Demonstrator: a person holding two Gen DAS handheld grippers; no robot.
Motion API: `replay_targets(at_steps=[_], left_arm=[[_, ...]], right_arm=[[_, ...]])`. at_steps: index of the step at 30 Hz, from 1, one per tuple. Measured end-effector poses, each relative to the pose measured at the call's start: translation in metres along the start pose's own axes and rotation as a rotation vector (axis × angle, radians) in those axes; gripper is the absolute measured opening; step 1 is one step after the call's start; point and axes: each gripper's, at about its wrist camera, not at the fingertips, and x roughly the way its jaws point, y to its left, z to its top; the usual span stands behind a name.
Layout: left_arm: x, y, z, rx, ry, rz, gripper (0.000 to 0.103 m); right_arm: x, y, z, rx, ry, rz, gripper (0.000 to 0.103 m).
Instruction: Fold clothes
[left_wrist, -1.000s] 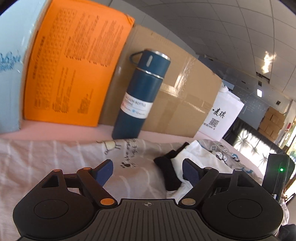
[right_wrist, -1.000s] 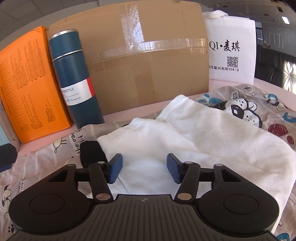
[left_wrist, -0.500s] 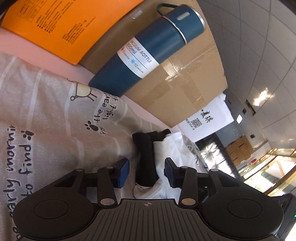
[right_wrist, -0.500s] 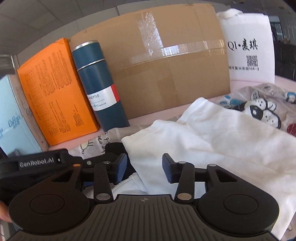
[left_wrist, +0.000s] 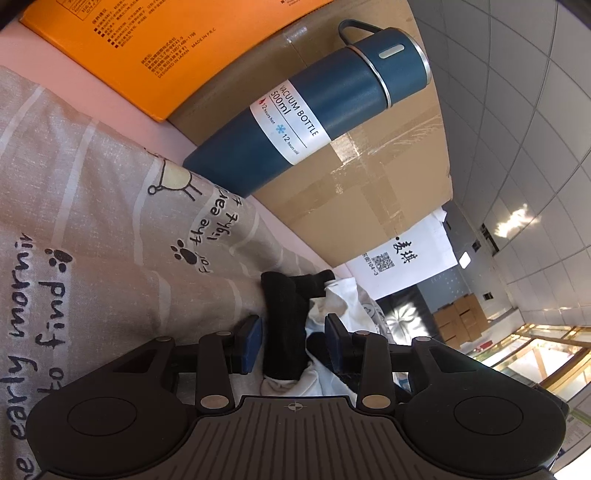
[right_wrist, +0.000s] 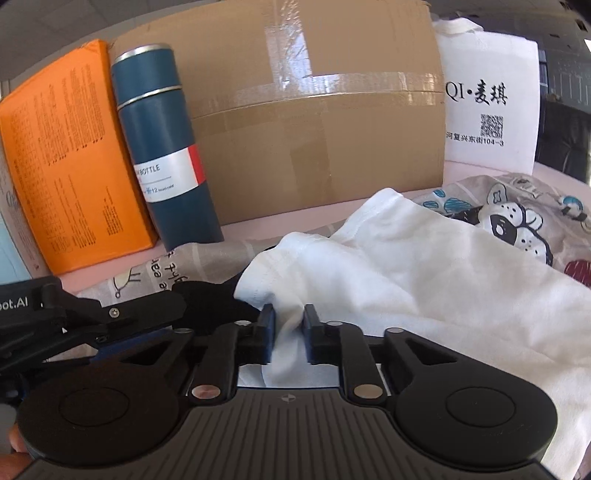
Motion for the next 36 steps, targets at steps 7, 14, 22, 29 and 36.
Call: replay_targets(at_steps=[7,14,22,29,36], left_arm=[[0.028,-0.024,-0.005,0.139,0.051,0.054,0.038],[0.018,-0.046,-0.016,0.359,-0.027,0.090,0.006],[-0.044,-0.093,-0.024,0.571,-0.285,0.040,0.004],[-0.115,-0.116,-0.017,0.594,-0.468,0.049,0.003],[-0.242,-0.121,-0.015,0.632,-0.692,0.163,0.003]], right_arm=[[-0.042,-0.030,0.007,0.233,-0.168,0.040,0.008],[-0.079,-0.053,0.007,0.313,-0.376,0.040,0.007],[-0.114,-0.084,0.004,0.427,-0.573,0.274,0.007],[-0.139,-0.092,0.005,0.473,-0.660,0.434,0.007],[-0.162,-0.073,0.010,0.503,-0.663,0.625,0.007]])
